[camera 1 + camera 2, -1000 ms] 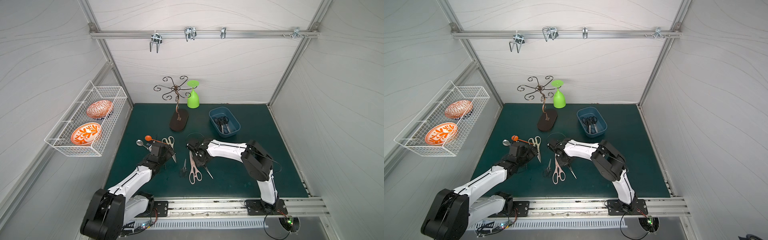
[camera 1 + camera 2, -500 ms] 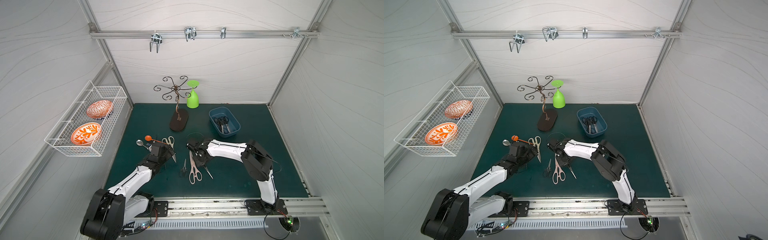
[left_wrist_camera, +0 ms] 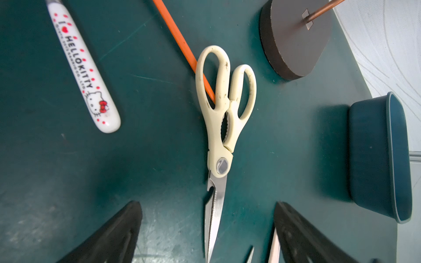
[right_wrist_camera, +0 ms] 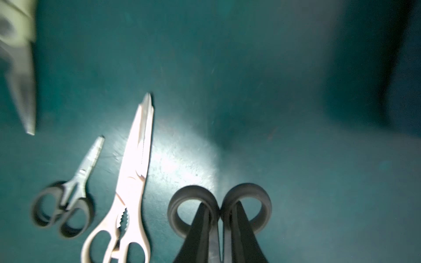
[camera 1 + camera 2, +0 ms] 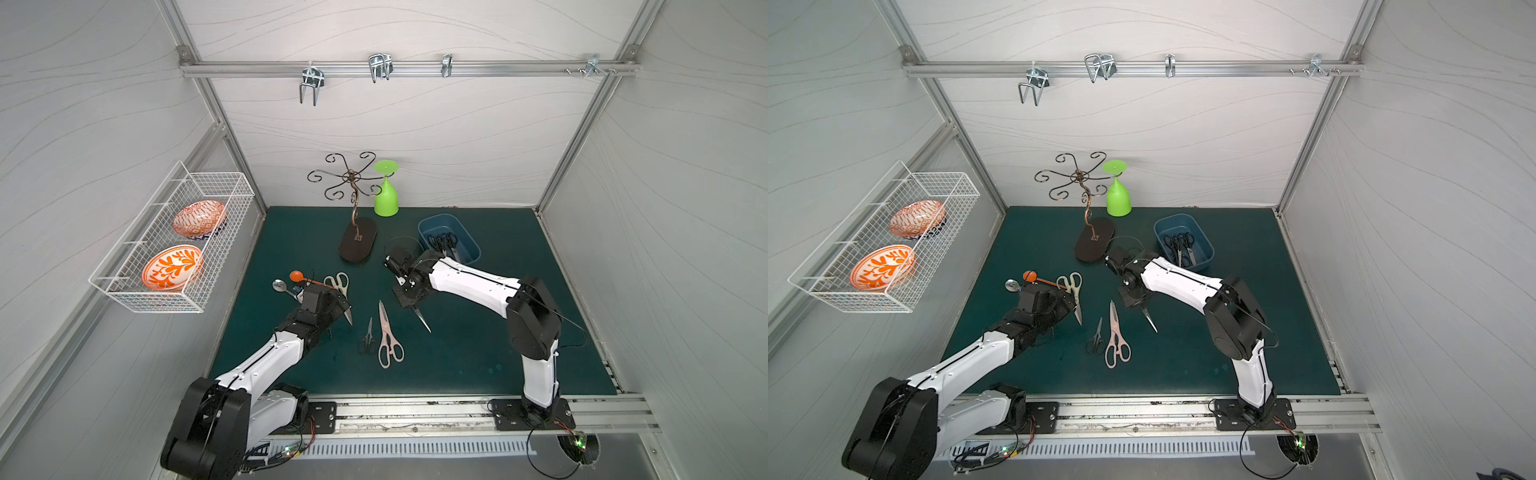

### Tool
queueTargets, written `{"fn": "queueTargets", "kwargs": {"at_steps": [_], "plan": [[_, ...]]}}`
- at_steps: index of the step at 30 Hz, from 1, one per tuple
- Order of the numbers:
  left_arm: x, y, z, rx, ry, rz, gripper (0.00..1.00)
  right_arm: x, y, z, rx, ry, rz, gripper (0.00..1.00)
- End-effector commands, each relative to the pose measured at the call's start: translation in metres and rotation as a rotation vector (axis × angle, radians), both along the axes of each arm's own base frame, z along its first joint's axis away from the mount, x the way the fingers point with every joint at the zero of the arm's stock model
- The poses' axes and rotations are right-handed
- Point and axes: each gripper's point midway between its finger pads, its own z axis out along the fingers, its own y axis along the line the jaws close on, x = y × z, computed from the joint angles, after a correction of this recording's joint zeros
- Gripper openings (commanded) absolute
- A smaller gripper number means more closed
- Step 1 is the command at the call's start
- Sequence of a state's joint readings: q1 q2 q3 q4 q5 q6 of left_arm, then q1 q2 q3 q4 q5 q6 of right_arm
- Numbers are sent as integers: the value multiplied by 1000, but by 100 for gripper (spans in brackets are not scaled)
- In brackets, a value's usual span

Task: Put the scissors into the storage box
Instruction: Pick up the scissors from the center of the board, then place the scissors in the storage box.

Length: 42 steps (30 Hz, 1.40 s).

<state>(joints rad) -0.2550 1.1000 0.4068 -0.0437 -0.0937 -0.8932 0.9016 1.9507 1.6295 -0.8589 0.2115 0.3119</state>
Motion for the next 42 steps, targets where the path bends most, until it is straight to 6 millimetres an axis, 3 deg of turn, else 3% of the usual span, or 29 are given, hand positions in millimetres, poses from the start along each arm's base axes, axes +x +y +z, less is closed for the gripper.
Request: {"fn": "queueTargets", "kwargs": {"at_steps": [1, 11, 14, 19, 22, 27, 35, 37, 40, 42], "plan": [[10, -1, 13, -14, -53, 8, 95, 28, -25, 33, 2, -52, -15, 0], [10, -1, 9, -14, -42, 4, 95, 161, -81, 81, 71, -221, -155, 0], [10, -1, 6, -11, -34, 2, 95, 195, -93, 83, 75, -250, -183, 0], [12, -2, 3, -6, -18, 0, 95, 236, -104, 63, 71, -275, -199, 0], [13, -2, 2, -1, -13, 0, 95, 248, -105, 42, 68, -266, -196, 0], [15, -1, -2, 0, 1, 6, 95, 251, -102, 4, 55, -224, -182, 0], [18, -1, -4, -7, 6, 12, 95, 250, -104, -22, 37, -193, -184, 1], [18, -1, -4, -10, 6, 12, 95, 251, -105, -21, 41, -192, -190, 10], [18, -1, -4, -11, 7, 11, 95, 251, -106, -17, 46, -203, -199, 32], [17, -1, -4, -11, 4, 10, 95, 253, -108, -9, 49, -217, -202, 33]]}}
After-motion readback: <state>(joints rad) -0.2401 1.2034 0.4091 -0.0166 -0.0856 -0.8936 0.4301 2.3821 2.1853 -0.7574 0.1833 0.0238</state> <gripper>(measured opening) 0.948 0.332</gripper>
